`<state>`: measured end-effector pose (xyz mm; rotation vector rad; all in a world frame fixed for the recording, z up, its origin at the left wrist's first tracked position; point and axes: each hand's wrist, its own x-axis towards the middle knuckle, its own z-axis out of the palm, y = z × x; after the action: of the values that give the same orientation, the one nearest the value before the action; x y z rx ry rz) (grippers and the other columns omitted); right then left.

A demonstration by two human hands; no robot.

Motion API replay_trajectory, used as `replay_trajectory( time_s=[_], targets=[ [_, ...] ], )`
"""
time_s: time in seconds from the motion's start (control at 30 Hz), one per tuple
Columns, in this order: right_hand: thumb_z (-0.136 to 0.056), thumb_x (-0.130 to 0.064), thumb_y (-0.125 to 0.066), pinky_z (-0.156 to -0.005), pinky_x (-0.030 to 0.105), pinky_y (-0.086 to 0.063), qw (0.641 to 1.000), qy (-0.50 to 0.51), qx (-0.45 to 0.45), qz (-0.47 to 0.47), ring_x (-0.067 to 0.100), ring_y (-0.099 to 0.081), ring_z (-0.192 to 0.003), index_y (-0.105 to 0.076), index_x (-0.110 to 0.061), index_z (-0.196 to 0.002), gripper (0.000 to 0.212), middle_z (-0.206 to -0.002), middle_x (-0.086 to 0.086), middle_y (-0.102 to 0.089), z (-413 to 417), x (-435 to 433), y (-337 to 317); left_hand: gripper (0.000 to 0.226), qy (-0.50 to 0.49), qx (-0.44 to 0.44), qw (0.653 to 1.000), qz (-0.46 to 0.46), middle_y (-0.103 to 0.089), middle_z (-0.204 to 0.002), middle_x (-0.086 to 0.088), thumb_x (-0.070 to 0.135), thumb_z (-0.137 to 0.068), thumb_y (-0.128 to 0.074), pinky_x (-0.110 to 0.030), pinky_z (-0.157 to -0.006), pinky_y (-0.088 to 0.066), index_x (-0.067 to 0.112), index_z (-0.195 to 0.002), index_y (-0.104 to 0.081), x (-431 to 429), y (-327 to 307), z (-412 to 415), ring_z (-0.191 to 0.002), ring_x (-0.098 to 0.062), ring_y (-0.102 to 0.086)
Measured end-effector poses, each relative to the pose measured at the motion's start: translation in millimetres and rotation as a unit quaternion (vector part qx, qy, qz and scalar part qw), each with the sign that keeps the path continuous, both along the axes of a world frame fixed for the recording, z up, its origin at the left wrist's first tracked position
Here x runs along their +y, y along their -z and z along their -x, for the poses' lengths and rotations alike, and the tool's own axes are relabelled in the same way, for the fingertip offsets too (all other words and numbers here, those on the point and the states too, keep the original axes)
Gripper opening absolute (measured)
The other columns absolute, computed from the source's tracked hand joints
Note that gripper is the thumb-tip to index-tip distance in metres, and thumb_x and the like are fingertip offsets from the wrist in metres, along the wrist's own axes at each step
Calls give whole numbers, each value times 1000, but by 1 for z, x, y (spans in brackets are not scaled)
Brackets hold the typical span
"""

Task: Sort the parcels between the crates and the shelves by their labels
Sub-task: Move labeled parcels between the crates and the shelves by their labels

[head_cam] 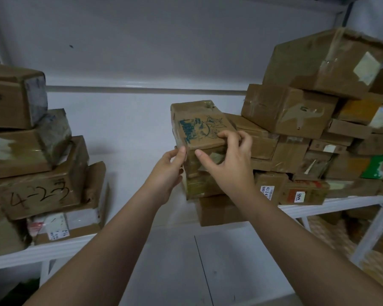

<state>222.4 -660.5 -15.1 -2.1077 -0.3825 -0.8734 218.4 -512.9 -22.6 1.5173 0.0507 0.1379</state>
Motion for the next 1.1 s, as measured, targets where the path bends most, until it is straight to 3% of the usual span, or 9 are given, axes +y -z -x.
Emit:
replay_trajectory(
  time_s=[0.17,0.33,0.47,0.6,0.7,0.77,0.87,1.0,1.1],
  targets=[
    [-73,-54,-70,-103,37,-36,1000,-11,-15,-17,30,-26,-136,-47,-23,-122,63,-147,9,-19,10,6,-10,42,17,-76,997,8,-60,-117,17,50,-95,-43,-16,-81,-42,30,-132,-51,2,-4,12,-101,7,-52],
    [-66,-58,-70,-100,29,-34,994,-31,-83,-63,28,-28,-136,-47,-19,-113,66,-145,9,-21,36,20,-13,39,29,-147,980,128,-63,-123,4,25,-98,-49,-30,-95,-48,25,-137,-44,13,2,28,-113,-14,-61],
    [-56,-69,-67,-97,29,-37,993,-42,-59,-96,21,-26,-137,-36,-29,-104,70,-142,1,-19,63,39,-6,43,-8,-170,975,144,-55,-131,0,12,-95,-54,-32,-91,-52,22,-134,-40,28,20,48,-110,-13,-63],
    [-50,-73,-65,-103,45,-40,995,-13,-15,-96,20,-27,-135,-37,-31,-110,79,-138,-4,-21,80,58,9,55,-7,-170,979,113,-52,-136,-2,16,-91,-61,-36,-96,-49,20,-141,-38,48,44,70,-114,-16,-61],
    [-53,-67,-68,-103,29,-42,986,-63,32,-148,14,-36,-130,-41,-43,-118,74,-133,-8,-26,85,65,20,54,8,-178,976,122,-60,-128,-7,21,-87,-66,-35,-92,-51,21,-137,-46,62,55,85,-114,-21,-61],
    [-55,-64,-67,-99,16,-40,966,-107,64,-226,6,-44,-123,-51,-44,-113,64,-132,-8,-37,87,66,27,49,3,-185,973,140,-64,-123,-4,27,-87,-59,-30,-88,-53,23,-134,-47,69,58,92,-113,-18,-61],
    [-59,-57,-67,-96,37,-49,887,-186,168,-388,14,-59,-114,-63,-39,-107,52,-124,-3,-60,86,71,42,45,11,-171,980,97,-63,-125,5,39,-92,-48,-32,-93,-50,29,-136,-46,80,60,96,-117,-13,-58],
    [-76,-57,-54,-94,48,-50,780,-281,303,-470,22,-66,-106,-64,-26,-119,54,-117,4,-69,85,73,58,88,59,-37,995,65,-58,-131,7,61,-68,-62,-40,-103,-40,38,-145,-27,93,63,97,-123,-15,-52],
    [-95,-43,-49,-90,37,-52,809,-247,289,-447,11,-67,-102,-67,-27,-112,29,-111,-2,-71,81,73,66,85,32,-41,997,65,-66,-119,5,51,-61,-72,-35,-85,-56,29,-136,-40,96,65,100,-104,-14,-66]
  ],
)
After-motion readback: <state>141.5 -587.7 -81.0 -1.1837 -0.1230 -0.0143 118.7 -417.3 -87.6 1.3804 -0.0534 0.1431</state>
